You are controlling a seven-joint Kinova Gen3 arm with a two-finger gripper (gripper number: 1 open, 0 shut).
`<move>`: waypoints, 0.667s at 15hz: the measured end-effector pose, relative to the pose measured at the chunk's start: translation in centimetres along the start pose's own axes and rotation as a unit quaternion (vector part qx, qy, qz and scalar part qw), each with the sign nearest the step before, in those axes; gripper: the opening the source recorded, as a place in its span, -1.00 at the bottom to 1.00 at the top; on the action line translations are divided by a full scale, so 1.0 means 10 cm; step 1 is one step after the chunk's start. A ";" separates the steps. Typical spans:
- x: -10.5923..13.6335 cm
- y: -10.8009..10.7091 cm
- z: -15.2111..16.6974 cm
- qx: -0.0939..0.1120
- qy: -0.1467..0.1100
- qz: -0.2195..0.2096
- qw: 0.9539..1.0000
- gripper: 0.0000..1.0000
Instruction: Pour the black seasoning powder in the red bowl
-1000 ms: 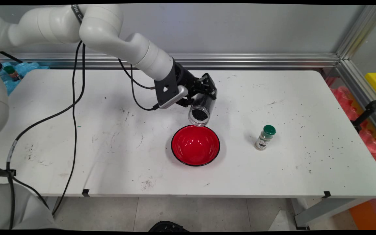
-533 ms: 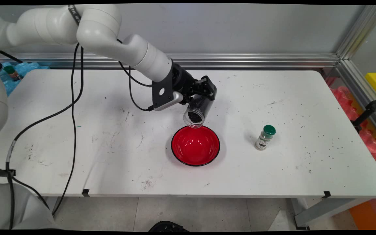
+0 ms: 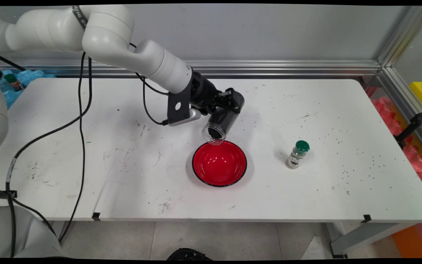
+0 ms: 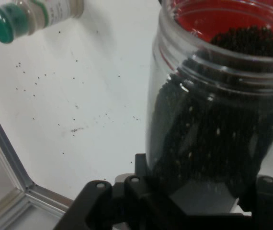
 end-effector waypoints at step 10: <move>0.09 -0.08 -0.05 0.007 -0.014 0.069 0.998 -1.00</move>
